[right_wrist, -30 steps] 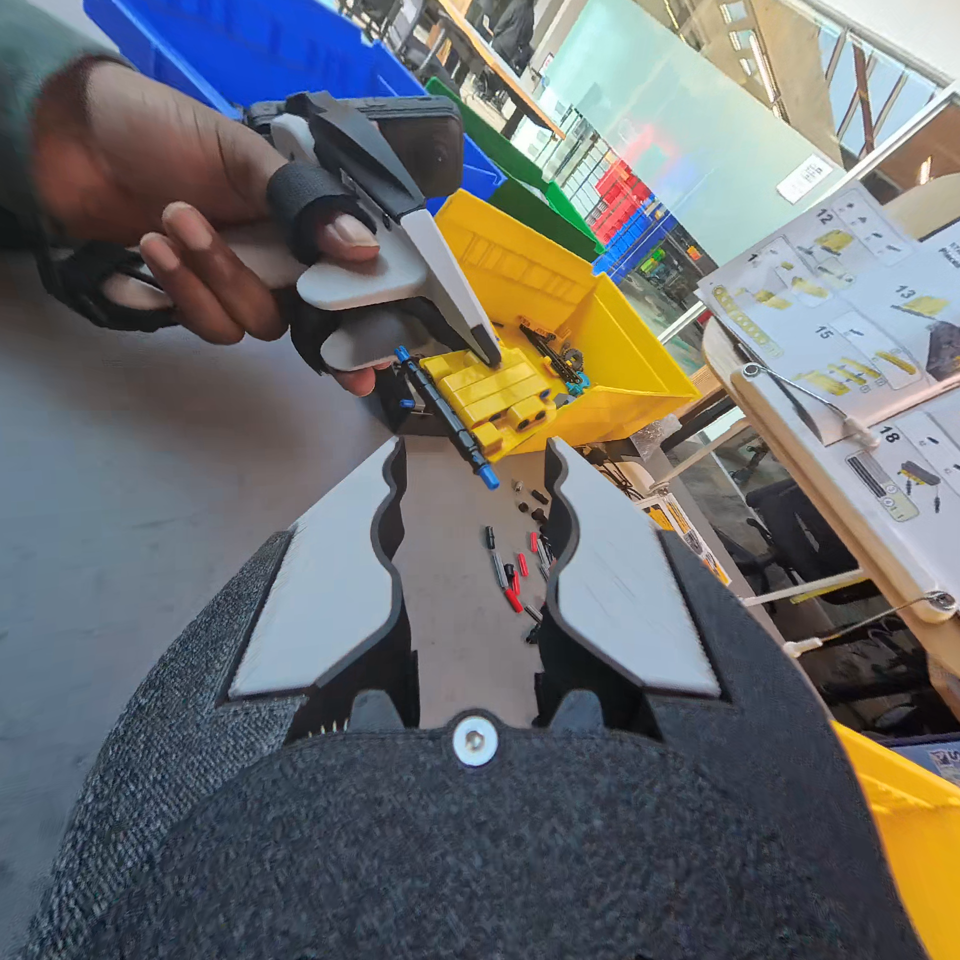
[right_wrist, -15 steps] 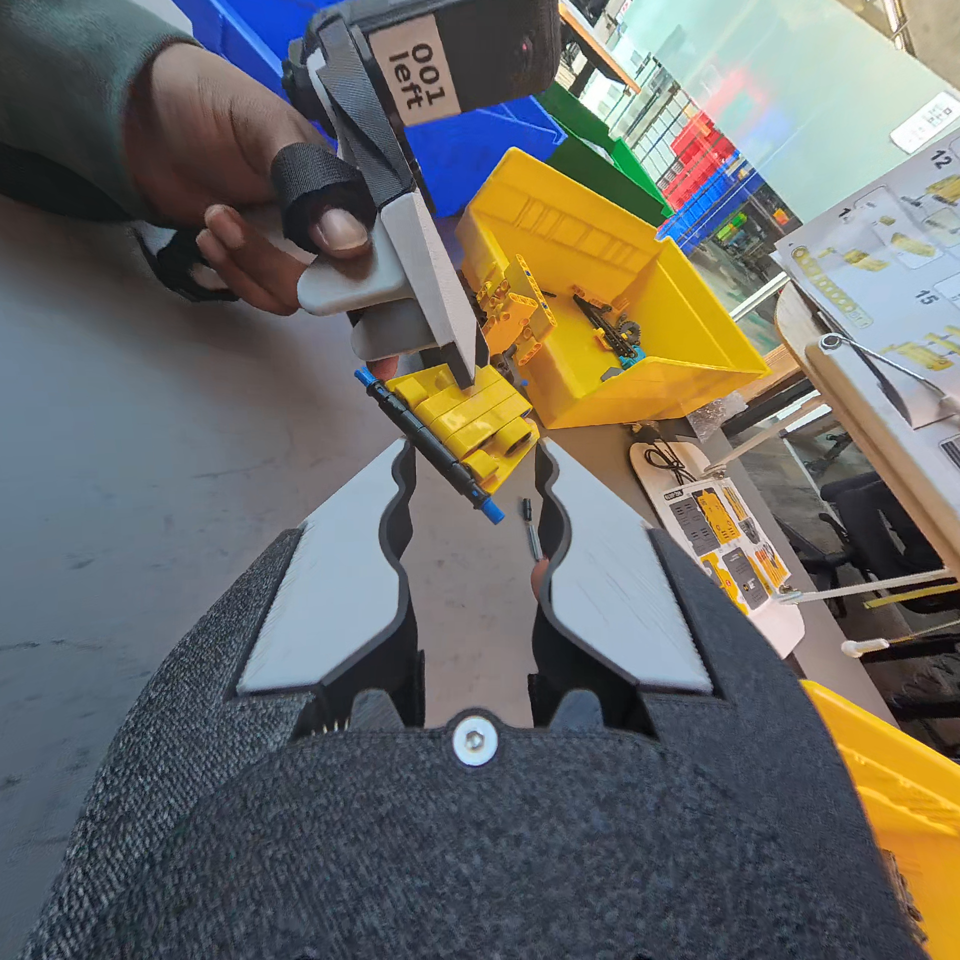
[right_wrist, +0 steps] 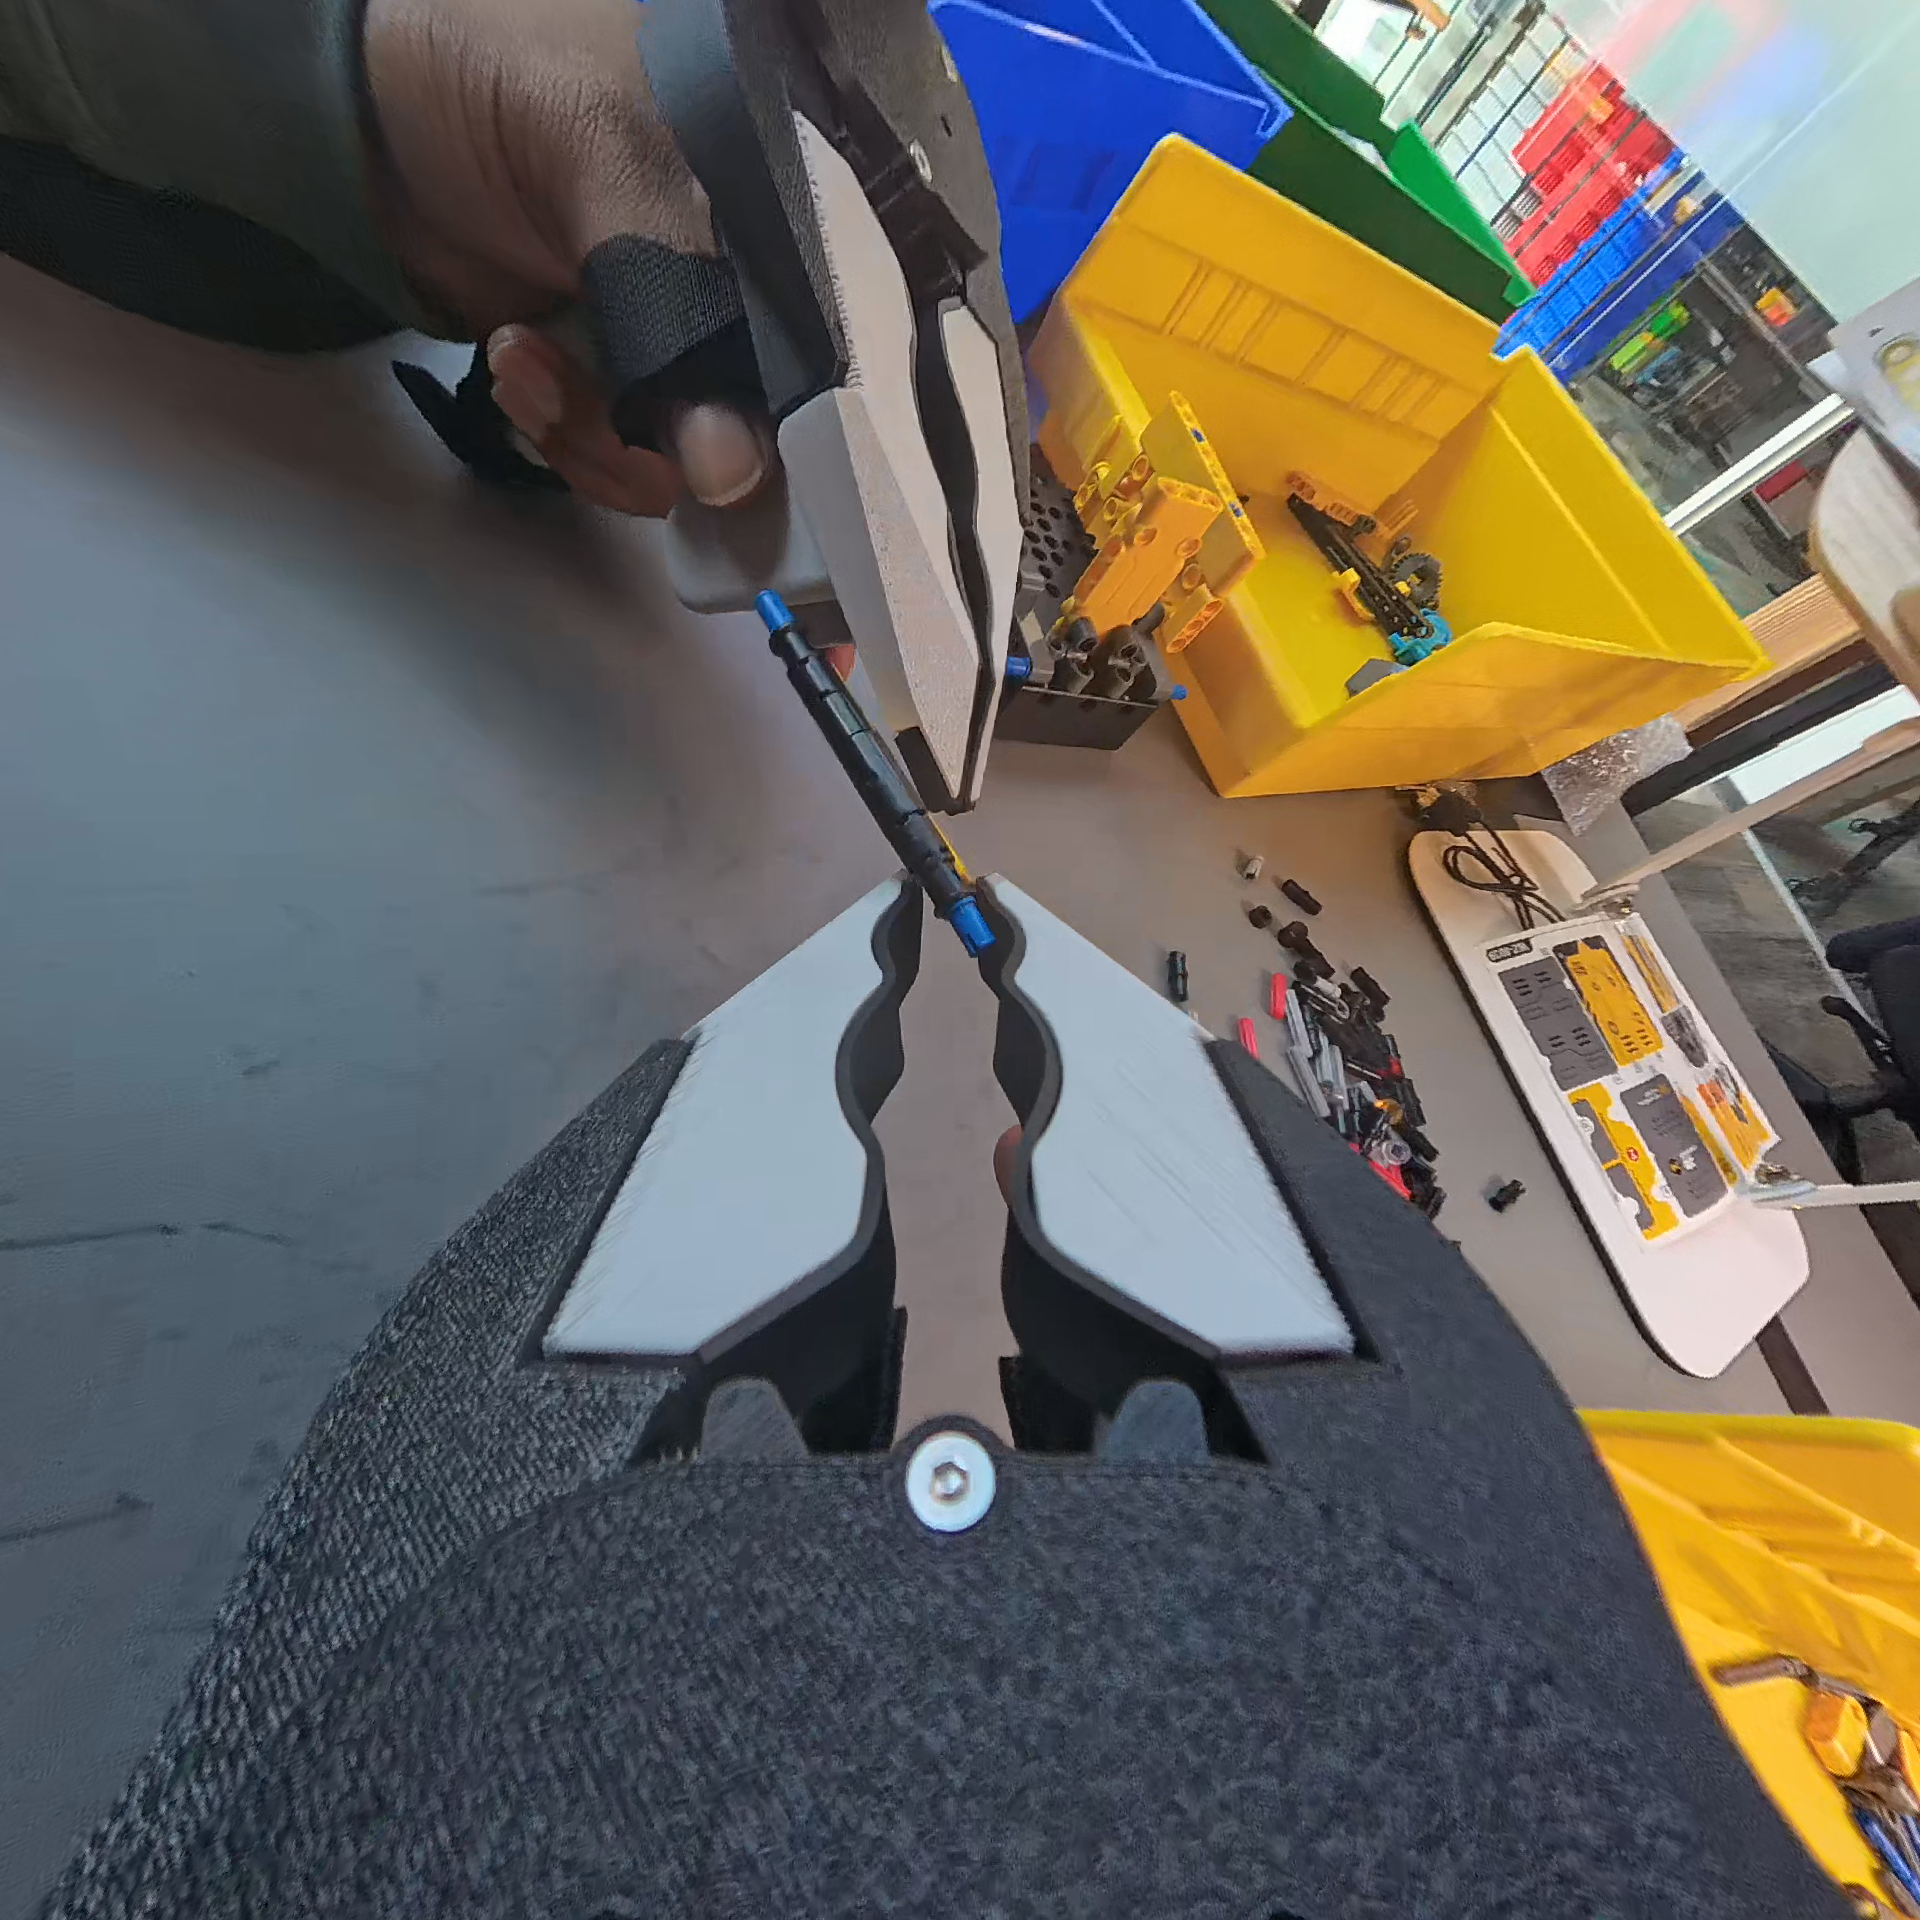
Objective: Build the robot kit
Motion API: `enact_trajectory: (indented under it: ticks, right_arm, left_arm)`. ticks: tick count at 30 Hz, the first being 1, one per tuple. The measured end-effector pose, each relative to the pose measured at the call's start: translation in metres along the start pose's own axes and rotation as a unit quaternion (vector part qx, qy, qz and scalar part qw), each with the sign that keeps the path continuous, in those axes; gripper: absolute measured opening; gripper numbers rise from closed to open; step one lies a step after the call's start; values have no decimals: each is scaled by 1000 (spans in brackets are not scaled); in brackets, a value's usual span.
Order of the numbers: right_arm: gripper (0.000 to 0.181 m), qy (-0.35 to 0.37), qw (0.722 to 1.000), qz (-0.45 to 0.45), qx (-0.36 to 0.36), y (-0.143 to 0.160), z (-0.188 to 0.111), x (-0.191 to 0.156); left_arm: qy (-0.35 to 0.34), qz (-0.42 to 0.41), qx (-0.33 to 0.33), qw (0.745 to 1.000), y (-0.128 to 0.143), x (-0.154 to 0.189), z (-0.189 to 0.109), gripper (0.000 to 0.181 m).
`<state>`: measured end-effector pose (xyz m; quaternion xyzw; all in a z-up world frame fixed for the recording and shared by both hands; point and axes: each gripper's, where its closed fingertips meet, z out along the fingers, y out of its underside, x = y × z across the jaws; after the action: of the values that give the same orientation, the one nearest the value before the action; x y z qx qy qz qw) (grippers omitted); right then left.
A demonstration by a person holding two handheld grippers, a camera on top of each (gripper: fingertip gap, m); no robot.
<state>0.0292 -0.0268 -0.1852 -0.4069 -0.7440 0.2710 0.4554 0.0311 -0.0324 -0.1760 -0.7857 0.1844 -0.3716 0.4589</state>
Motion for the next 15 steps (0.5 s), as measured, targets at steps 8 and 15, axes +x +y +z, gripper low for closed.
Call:
enact_trajectory:
  ticks: [8, 15]
  right_arm:
    - [9, -4, 1000, -13, -22, 15, 6, -4]
    - [8, 13, 999, -47, -10, 15, 4, -1]
  left_arm:
    - [-34, 54, -39, 997, 11, -3, 3, 0]
    - [-43, 68, -18, 997, 2, -6, -3, 16]
